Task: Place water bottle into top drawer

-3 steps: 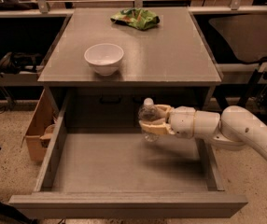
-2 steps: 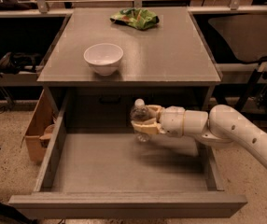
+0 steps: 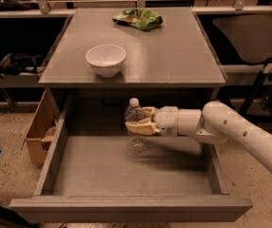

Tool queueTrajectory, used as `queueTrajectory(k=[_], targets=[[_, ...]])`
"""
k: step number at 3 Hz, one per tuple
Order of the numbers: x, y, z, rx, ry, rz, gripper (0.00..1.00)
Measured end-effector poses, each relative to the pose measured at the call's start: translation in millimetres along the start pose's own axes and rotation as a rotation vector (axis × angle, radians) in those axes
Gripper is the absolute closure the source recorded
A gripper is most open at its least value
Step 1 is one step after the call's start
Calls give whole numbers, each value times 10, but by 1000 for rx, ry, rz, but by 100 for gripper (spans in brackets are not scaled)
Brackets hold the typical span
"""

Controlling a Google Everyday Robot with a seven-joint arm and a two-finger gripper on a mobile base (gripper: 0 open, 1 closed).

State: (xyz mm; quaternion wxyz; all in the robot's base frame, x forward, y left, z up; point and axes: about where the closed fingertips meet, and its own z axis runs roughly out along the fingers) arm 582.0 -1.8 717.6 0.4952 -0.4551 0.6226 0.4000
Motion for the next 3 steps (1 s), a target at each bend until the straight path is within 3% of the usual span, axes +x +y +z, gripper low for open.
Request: queueTrajectory(k=[1, 2, 3], targets=[[-20, -2, 73, -28, -28, 62, 100], [-38, -9, 102, -53, -110, 95, 100], [-50, 8, 109, -66, -157, 66, 100]])
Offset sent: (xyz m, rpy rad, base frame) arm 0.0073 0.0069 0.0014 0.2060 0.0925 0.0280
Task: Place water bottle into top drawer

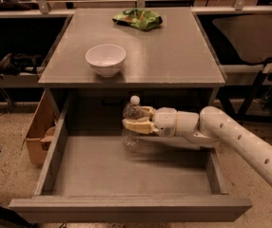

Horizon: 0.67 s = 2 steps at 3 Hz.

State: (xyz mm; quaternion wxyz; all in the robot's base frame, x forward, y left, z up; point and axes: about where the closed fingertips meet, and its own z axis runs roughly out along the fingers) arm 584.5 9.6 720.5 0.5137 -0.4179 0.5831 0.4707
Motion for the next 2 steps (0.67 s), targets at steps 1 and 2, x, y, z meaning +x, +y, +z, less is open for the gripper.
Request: queueTrajectory(k=[1, 2], targets=[[-5, 29, 12, -11, -10, -49, 100], [-7, 45, 19, -13, -6, -82, 82]])
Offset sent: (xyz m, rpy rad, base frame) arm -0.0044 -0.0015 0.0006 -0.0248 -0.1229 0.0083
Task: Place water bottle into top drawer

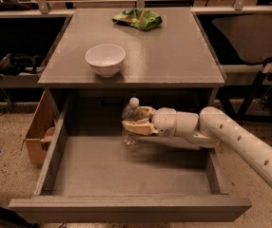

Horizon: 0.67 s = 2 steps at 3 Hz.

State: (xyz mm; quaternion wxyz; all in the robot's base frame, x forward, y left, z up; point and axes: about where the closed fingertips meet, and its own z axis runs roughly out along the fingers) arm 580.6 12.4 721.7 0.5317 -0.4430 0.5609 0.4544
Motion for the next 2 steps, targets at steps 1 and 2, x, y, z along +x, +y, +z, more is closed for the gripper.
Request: queueTrajectory(k=[1, 2], targets=[[3, 5, 6, -4, 10, -15, 59], [7, -2, 16, -5, 37, -30, 28]])
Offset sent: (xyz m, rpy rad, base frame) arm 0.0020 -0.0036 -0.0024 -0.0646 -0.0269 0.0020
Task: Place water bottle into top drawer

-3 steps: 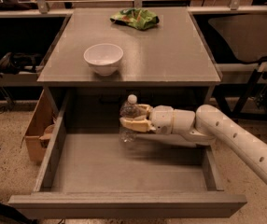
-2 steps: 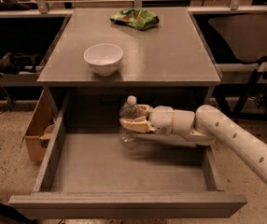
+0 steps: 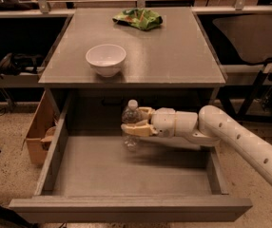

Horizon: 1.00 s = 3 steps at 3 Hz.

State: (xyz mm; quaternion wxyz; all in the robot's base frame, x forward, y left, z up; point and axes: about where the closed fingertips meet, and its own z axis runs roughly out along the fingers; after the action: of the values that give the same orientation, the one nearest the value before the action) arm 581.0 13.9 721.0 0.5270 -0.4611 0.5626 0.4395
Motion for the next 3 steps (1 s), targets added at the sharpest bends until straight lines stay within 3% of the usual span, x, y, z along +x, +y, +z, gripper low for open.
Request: queueTrajectory(k=[1, 3], targets=[[-1, -5, 3, 1, 6, -4, 5], [-4, -10, 8, 5, 13, -9, 0]])
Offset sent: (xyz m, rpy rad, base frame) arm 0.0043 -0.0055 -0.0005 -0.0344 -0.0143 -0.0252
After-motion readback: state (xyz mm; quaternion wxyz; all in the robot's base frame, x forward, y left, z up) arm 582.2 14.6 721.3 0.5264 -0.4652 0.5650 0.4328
